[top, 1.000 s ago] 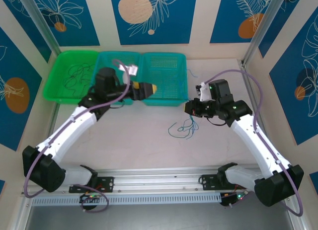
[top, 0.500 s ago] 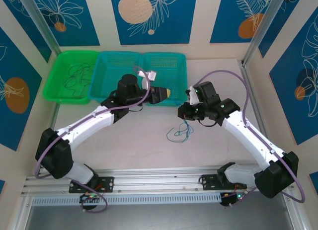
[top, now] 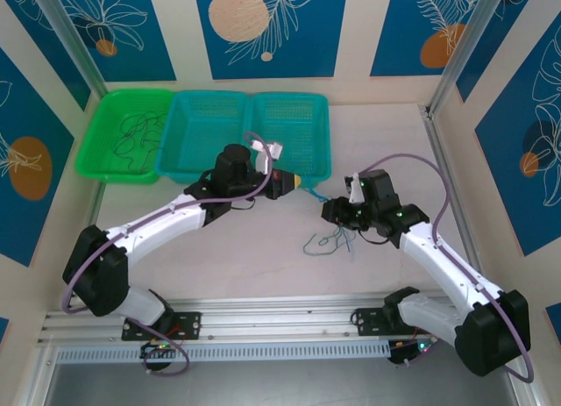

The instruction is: Untangle the cables

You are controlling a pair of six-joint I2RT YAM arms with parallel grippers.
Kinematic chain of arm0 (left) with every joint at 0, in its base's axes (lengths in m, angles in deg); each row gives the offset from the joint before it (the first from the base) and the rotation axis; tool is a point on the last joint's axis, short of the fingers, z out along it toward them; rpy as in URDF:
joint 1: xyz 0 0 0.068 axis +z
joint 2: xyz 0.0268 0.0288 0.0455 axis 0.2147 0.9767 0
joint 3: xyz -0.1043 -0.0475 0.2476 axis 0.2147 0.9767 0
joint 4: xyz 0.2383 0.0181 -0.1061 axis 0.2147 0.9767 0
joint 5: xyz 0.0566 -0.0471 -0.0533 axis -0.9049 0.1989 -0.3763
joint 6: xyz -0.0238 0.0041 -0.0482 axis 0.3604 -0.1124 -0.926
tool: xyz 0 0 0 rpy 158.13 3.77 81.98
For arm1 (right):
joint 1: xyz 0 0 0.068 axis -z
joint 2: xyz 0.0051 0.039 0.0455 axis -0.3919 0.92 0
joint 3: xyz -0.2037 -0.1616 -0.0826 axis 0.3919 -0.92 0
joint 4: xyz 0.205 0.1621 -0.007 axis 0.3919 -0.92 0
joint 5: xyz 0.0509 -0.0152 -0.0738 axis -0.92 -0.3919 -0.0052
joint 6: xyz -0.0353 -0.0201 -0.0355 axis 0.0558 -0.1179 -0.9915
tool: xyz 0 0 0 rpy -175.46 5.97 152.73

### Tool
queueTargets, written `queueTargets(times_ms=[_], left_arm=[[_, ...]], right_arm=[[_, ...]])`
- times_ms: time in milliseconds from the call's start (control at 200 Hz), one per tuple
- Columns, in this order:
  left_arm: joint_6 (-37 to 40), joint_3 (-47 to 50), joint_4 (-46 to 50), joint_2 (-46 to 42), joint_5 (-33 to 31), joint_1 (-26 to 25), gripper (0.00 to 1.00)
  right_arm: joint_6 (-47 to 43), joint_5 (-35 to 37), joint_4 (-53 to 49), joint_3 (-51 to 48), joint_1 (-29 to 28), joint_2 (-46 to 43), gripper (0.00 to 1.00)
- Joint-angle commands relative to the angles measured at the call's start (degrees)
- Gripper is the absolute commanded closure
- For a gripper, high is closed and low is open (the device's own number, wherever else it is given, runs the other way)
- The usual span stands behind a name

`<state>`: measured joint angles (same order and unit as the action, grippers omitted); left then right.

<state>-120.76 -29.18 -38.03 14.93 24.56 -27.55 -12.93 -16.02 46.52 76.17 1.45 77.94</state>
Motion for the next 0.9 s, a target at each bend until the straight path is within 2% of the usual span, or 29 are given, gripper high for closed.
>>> queueTargets(times_ms=[0,25,40,90,170,305,420,585,780,840,895], left_arm=[[4.1,1.5,-6.1,1.7,2.1,-0.2,1.0],[4.4,2.1,-6.9,2.3,2.3,-0.6,1.0],[4.4,2.5,-7.5,2.6,2.5,-0.8,1.0],[4.1,3.6,-10.0,3.5,3.2,-1.2,1.0],[4.0,4.0,-12.2,4.4,4.3,-1.3,1.0],[4.5,3.5,-11.3,4.2,4.2,-1.4,1.0],[4.7,3.0,-10.9,3.8,4.8,-1.4,1.0],[4.6,2.9,-10.5,3.4,5.4,-1.4,1.0],[3.8,3.2,-11.6,3.0,6.0,-1.5,1.0],[3.9,3.4,-11.5,2.6,6.0,-1.5,1.0],[4.1,3.6,-11.2,2.1,5.9,-1.5,1.0]], right_arm=[[-4.1,-3.5,-8.0,3.2,1.9,0.5,0.58],[-5.4,-3.6,-9.8,4.9,2.2,0.4,0.57],[-6.1,-3.6,-10.7,5.9,2.3,0.3,0.51],[-8.2,-4.9,-12.2,8.4,2.9,-0.4,0.44],[-9.6,-9.1,-11.1,10.5,3.3,-1.9,0.41],[-8.3,-14.8,-4.4,10.1,2.4,-1.5,0.4],[-7.5,-13.3,1.1,8.3,0.3,0.5,0.47],[-8.9,-10.0,6.7,6.4,-0.9,3.8,0.48],[-9.8,-6.2,8.1,8.2,-0.9,8.7,0.68],[-9.5,-5.5,8.3,8.4,-0.8,9.8,0.77],[-9.1,-5.1,8.6,8.3,-0.8,10.4,0.92]])
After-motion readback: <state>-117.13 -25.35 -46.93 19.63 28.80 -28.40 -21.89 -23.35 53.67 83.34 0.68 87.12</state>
